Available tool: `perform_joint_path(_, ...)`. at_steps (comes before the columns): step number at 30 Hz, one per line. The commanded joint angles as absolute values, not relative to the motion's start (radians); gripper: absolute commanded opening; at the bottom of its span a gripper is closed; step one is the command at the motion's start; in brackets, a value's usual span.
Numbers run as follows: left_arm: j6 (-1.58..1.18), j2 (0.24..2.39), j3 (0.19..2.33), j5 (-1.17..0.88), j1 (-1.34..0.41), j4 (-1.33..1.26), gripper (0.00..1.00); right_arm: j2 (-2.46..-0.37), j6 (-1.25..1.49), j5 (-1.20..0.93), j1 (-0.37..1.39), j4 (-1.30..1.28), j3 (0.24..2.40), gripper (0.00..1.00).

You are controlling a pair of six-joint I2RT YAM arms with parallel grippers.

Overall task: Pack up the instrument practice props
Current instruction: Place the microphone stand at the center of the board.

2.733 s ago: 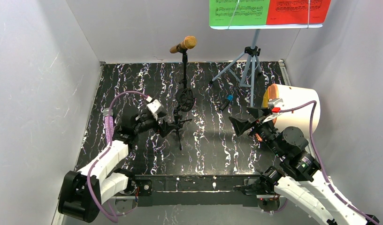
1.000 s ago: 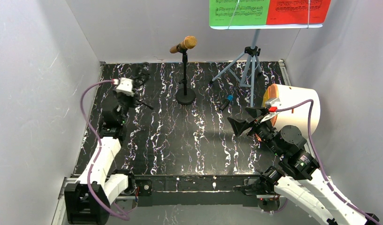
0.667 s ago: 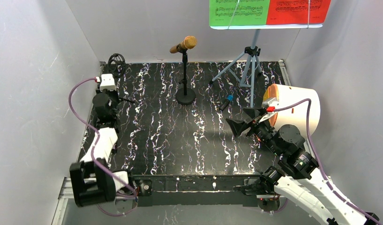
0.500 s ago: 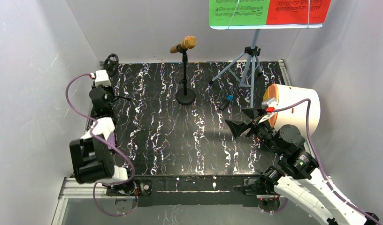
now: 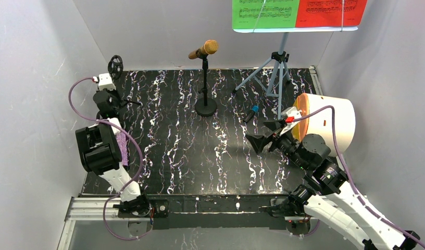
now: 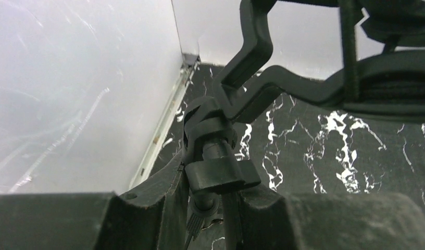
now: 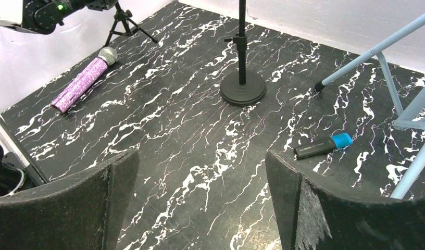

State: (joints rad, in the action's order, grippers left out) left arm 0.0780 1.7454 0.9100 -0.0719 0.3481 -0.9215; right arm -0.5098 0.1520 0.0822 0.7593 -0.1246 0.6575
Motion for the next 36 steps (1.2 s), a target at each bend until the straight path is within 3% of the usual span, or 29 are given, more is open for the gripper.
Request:
perform_joint_path(1, 0.074, 1.757, 0.93, -0.081, 0.357, -1.028, 0.0, -0.516, 0.127, 0.064, 0.755, -0.072, 0.666, 0.99)
perform_joint_path(4, 0.091, 1.766, 0.911, -0.068, 0.358, -1.028, 0.0, -0.521, 0.126, 0.06, 0.755, -0.069, 0.665, 0.99)
perform_joint_path(9, 0.111, 1.756, 0.875, -0.063, 0.359, -1.027, 0.17, -0.523, 0.128, 0.053, 0.756, -0.068, 0.663, 0.99)
perform_joint_path(13, 0.089, 1.715, 0.846, -0.033, 0.359, -1.025, 0.58, -0.522, 0.13, 0.051, 0.755, -0.067, 0.661, 0.99)
perform_joint_path(16, 0.071, 1.674, 0.831, -0.014, 0.359, -1.016, 0.73, -0.527, 0.132, 0.05, 0.755, -0.065, 0.661, 0.99)
perform_joint_path(22, 0.009, 1.572, 0.814, 0.073, 0.359, -0.939, 0.81, -0.555, 0.142, 0.047, 0.756, -0.06, 0.664, 0.99)
perform_joint_path(28, -0.228, 1.381, 0.722, 0.096, 0.359, -0.858, 0.84, -0.615, 0.146, 0.018, 0.756, -0.008, 0.653, 0.99)
perform_joint_path(33, -0.41, 1.236, 0.696, -0.03, 0.357, -0.727, 0.84, -0.706, 0.143, 0.018, 0.756, 0.094, 0.646, 0.99)
perform_joint_path(36, -0.472, 1.177, 0.717, -0.152, 0.343, -0.594, 0.97, -0.77, 0.147, 0.035, 0.755, 0.185, 0.632, 0.99)
